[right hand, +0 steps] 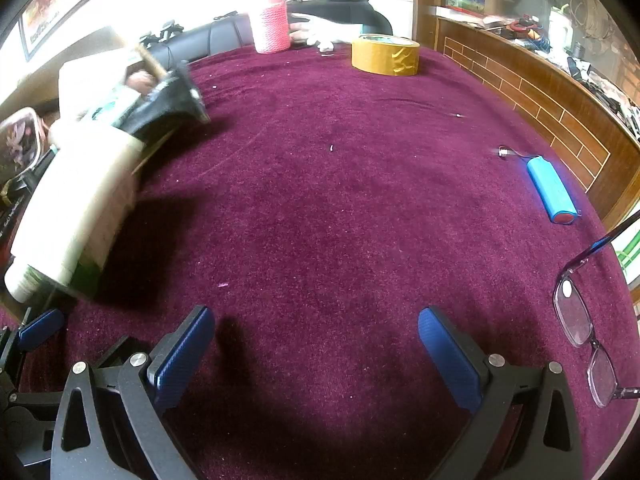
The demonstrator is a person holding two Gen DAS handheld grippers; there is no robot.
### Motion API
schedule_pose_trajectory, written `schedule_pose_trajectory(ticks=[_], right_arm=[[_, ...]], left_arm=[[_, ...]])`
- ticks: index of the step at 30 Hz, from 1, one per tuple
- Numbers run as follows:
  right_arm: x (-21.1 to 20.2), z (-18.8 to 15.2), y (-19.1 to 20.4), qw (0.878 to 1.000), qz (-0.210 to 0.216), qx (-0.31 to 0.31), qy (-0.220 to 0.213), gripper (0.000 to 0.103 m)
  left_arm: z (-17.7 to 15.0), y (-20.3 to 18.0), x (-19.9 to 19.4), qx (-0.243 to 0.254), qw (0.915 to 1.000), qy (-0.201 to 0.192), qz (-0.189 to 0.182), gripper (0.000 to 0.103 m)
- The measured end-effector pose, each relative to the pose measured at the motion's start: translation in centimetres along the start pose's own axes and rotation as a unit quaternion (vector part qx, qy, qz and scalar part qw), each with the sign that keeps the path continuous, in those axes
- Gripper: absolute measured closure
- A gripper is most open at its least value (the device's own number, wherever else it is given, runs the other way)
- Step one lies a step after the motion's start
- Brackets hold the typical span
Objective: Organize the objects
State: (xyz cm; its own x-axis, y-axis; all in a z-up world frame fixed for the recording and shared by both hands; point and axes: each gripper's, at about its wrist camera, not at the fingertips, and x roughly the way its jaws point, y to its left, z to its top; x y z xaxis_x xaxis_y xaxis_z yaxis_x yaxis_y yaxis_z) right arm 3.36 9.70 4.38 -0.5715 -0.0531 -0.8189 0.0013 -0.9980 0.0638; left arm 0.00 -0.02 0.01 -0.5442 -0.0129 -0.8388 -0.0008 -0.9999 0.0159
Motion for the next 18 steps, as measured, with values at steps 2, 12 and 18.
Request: schedule_pose_trajectory(ticks=[2,12,18], right_arm=[[-0.01,0.00,0.00,1.000,0.000,0.000,0.000,0.000],[-0.06,0.08,-0.43,1.000,-0.001,0.000,0.000,0.000],[0.20,0.18,0.05,1.000,-0.002,0.000,0.000,0.000]], left_arm=[[0.00,0.00,-0.01,0.000,1.0000,0.000,0.000,0.000],[0.13,-0.24,0.15,-0.002,1.0000,0.000,0.000,0.000],[0.20,-0.45,0.15,-0.002,1.0000,0.000,0.000,0.000]])
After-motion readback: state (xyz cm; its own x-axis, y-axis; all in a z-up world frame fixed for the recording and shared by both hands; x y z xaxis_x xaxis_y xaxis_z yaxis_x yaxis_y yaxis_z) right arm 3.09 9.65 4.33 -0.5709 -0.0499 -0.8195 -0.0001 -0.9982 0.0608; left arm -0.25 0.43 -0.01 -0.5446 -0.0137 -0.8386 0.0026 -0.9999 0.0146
